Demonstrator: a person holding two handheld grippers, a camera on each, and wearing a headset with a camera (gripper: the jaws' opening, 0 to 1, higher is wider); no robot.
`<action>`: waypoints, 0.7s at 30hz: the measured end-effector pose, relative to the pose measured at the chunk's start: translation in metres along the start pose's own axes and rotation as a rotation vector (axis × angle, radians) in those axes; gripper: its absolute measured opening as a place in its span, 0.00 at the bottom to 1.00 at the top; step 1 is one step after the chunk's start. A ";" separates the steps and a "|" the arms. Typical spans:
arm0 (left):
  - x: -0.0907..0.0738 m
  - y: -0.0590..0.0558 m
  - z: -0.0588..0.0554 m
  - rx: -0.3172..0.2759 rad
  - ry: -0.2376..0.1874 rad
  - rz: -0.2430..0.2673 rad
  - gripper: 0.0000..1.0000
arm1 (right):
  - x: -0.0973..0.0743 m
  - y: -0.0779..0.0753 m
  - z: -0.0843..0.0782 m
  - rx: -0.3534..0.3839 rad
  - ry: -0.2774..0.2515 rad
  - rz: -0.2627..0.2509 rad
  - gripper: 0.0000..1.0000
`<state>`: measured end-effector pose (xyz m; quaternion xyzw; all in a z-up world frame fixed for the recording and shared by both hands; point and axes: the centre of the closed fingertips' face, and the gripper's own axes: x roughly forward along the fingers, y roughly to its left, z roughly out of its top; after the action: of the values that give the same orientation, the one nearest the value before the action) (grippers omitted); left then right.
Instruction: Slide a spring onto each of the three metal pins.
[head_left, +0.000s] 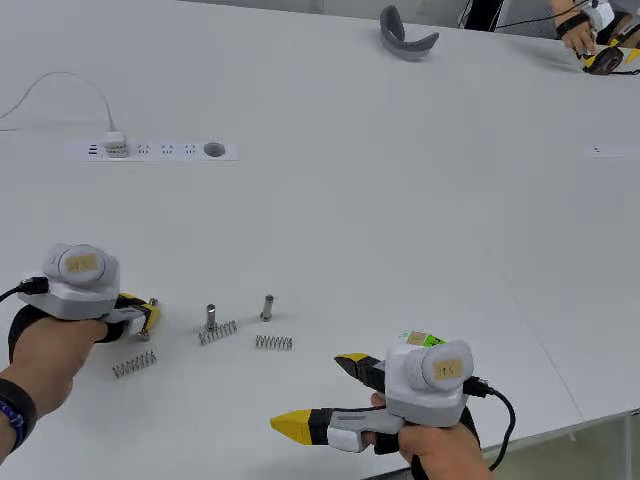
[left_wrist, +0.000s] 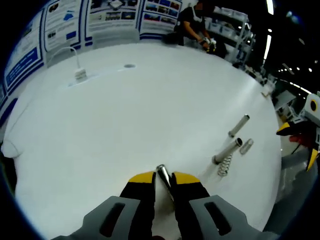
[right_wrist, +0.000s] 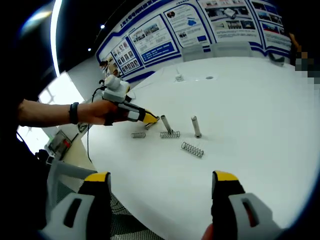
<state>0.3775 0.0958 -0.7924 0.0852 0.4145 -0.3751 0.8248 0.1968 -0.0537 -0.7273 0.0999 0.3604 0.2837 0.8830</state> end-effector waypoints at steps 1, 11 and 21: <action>0.000 0.000 0.001 -0.002 -0.001 0.001 0.15 | 0.000 0.001 0.000 -0.001 0.001 0.001 0.84; 0.004 -0.002 0.002 0.111 0.020 0.051 0.13 | -0.002 -0.002 0.003 0.001 -0.003 -0.003 0.84; 0.007 -0.001 0.005 0.170 0.024 0.054 0.10 | -0.003 -0.003 0.001 0.011 -0.003 -0.006 0.83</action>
<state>0.3823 0.0887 -0.7940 0.1708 0.3887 -0.3853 0.8193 0.1972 -0.0579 -0.7260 0.1042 0.3608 0.2791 0.8838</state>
